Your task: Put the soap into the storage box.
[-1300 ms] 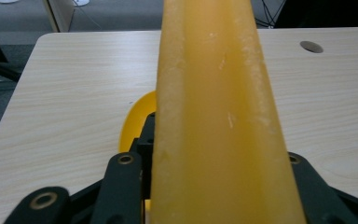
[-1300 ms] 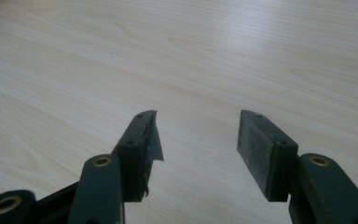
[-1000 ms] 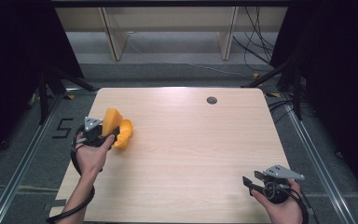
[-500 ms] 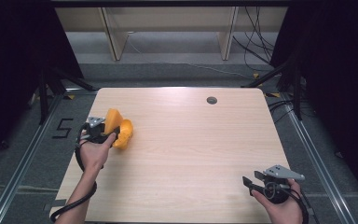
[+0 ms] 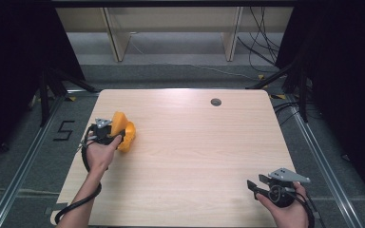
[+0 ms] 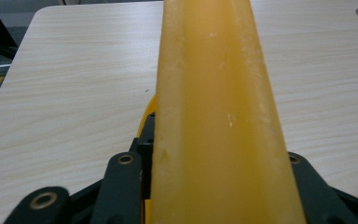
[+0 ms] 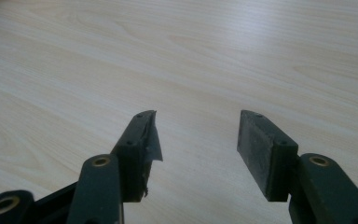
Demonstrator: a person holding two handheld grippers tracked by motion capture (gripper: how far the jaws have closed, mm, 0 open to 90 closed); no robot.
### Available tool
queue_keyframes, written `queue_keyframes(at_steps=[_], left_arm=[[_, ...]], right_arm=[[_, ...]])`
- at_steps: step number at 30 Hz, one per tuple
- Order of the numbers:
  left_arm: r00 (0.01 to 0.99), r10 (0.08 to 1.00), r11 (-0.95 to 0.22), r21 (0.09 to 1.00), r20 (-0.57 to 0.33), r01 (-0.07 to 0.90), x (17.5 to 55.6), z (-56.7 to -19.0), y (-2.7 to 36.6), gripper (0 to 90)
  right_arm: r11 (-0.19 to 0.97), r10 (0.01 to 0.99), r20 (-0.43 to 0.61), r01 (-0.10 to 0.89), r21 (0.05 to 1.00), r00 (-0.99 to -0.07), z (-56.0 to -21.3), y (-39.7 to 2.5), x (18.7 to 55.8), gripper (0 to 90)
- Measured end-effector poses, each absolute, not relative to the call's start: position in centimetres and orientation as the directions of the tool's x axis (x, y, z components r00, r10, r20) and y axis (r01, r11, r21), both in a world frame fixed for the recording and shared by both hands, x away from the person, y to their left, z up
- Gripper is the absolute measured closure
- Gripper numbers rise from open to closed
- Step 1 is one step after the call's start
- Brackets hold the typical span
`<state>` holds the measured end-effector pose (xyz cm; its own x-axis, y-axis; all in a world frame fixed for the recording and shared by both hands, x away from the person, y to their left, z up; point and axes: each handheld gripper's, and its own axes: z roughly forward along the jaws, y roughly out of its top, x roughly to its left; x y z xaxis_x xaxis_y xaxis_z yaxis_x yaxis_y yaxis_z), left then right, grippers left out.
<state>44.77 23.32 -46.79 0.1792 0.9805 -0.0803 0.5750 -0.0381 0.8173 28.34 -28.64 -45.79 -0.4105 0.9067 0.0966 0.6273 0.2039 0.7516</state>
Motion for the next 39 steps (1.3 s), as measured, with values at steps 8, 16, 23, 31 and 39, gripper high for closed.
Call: queue_keyframes(at_steps=[8,16,23,31,39], left_arm=[[0.184,0.980,-0.045,0.812,-0.077,0.581,44.8,-47.1,23.1,60.2],[0.158,0.985,-0.037,0.799,-0.073,0.600,45.0,-47.7,22.3,60.2],[0.125,0.988,-0.008,0.786,-0.088,0.618,45.0,-47.9,22.1,60.2],[0.116,0.990,-0.015,0.774,-0.075,0.633,45.1,-48.4,21.9,60.1],[0.117,0.990,-0.016,0.779,-0.074,0.627,45.2,-48.8,21.8,59.9]], right_arm=[[0.202,0.906,0.103,0.632,0.748,-0.411,-45.8,-28.6,28.4,47.3],[0.200,0.900,0.114,0.631,0.750,-0.421,-45.9,-28.6,28.4,47.2],[0.182,0.911,0.130,0.663,0.726,-0.392,-45.8,-28.4,28.2,47.0],[0.179,0.911,0.134,0.667,0.723,-0.390,-45.7,-28.3,28.1,47.0],[0.213,0.902,0.105,0.644,0.735,-0.418,-45.8,-28.5,28.3,46.9]])
